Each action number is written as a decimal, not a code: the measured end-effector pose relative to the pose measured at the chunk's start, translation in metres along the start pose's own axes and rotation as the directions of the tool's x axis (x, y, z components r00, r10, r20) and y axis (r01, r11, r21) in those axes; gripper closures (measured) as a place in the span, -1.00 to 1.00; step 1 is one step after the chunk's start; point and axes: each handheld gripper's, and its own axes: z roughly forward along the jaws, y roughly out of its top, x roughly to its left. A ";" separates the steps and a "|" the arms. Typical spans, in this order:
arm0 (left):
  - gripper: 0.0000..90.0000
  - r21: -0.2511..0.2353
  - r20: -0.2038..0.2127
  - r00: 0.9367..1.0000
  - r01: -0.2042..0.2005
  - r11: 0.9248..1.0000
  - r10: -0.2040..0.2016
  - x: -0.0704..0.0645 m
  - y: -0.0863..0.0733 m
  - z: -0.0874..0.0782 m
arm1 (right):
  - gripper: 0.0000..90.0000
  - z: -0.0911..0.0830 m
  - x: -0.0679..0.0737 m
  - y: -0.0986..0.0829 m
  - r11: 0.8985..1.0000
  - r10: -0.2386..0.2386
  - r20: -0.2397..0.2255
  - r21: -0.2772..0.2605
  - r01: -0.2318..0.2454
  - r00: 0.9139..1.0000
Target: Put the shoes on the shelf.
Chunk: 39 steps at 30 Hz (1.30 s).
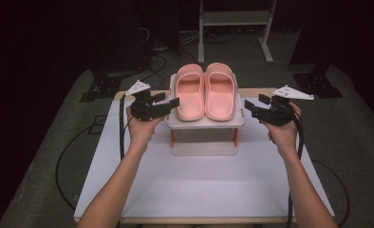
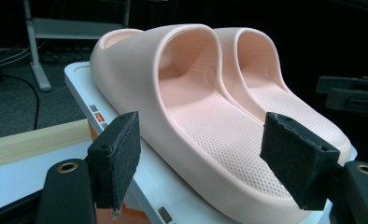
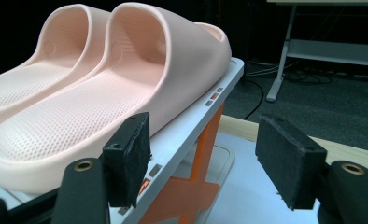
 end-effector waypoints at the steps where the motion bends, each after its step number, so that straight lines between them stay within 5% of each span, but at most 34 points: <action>1: -0.37 0.000 -0.001 1.000 0.002 1.000 -0.002 0.000 -0.001 0.000 | -0.22 0.000 0.000 -0.001 1.000 -0.003 -0.002 0.001 0.003 1.000; 39: -0.43 -0.034 -0.006 1.000 -0.019 0.999 0.019 -0.019 -0.040 -0.038 | -0.26 -0.026 0.010 -0.035 1.000 -0.019 -0.029 0.004 0.019 0.999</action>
